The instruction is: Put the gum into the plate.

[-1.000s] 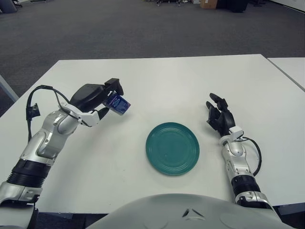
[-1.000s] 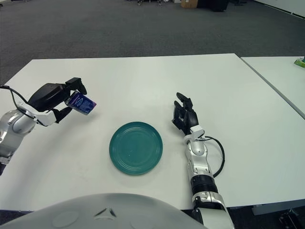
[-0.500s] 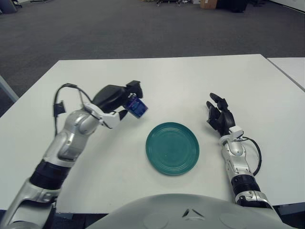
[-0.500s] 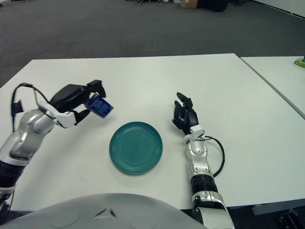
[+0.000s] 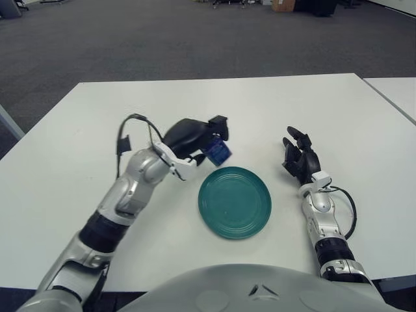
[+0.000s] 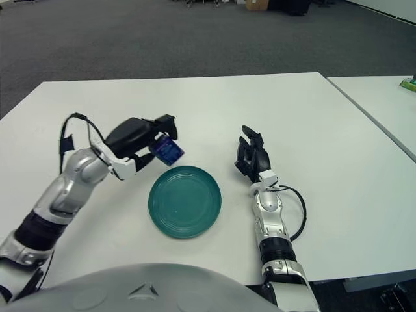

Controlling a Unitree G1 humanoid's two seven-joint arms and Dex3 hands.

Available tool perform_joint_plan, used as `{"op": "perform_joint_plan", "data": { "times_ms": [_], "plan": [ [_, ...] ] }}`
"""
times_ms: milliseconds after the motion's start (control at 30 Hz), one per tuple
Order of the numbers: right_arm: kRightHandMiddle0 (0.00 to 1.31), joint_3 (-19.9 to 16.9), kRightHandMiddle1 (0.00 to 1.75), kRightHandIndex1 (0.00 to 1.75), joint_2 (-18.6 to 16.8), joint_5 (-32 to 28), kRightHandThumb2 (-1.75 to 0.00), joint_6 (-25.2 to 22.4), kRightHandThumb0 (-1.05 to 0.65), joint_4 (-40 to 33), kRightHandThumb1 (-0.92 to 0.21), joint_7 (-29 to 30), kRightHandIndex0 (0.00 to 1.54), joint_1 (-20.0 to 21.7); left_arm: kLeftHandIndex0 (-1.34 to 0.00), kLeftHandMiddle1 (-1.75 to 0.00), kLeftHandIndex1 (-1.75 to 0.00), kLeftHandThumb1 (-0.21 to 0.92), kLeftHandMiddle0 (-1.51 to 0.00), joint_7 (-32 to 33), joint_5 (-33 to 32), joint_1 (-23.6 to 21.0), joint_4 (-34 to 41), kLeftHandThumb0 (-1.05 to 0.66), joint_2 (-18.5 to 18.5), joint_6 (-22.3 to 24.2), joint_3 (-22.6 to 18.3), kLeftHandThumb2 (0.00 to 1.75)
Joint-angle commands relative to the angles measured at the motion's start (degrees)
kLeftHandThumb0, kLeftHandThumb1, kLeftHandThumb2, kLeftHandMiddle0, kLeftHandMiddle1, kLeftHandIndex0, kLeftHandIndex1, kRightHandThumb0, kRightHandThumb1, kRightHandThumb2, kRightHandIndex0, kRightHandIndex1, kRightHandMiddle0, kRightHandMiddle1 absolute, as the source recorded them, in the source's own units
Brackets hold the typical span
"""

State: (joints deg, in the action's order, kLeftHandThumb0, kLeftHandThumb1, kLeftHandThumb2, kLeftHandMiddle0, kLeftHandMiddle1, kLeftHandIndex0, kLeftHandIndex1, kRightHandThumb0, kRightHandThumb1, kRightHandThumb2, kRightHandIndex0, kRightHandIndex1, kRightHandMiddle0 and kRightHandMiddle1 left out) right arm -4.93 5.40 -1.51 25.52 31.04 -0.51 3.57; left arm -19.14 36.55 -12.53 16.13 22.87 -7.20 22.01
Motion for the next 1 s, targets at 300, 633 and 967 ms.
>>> {"op": "perform_joint_plan", "data": {
  "times_ms": [300,633,967],
  "plan": [
    [0.0,1.9,0.6,0.01,-0.8,2.9,-0.85,-3.1,-0.63,8.7,-0.92,2.1,0.33,-8.3,-0.61,-1.64,-1.75,0.03,-0.85,-0.1,1.8,-0.2,-0.4,0.0,-1.9,-2.5,3.0,1.61],
    [0.0,2.9,0.53,0.0,-0.6,3.0,-0.84,-2.9,-0.6,8.1,-0.92,1.7,0.26,-8.5,-0.27,-1.7,-1.65,0.63,-0.43,1.8,3.8,2.2,-4.1,-0.01,-1.2,-5.8,4.8,0.88],
    [0.0,2.8,0.46,0.0,-0.9,1.8,-0.85,-3.0,-0.6,7.4,-0.92,0.1,0.21,-8.6,-0.01,-0.57,-0.75,0.91,-0.11,4.2,6.0,3.2,-7.0,-0.83,-0.8,-9.5,5.2,0.4]
  ]
}}
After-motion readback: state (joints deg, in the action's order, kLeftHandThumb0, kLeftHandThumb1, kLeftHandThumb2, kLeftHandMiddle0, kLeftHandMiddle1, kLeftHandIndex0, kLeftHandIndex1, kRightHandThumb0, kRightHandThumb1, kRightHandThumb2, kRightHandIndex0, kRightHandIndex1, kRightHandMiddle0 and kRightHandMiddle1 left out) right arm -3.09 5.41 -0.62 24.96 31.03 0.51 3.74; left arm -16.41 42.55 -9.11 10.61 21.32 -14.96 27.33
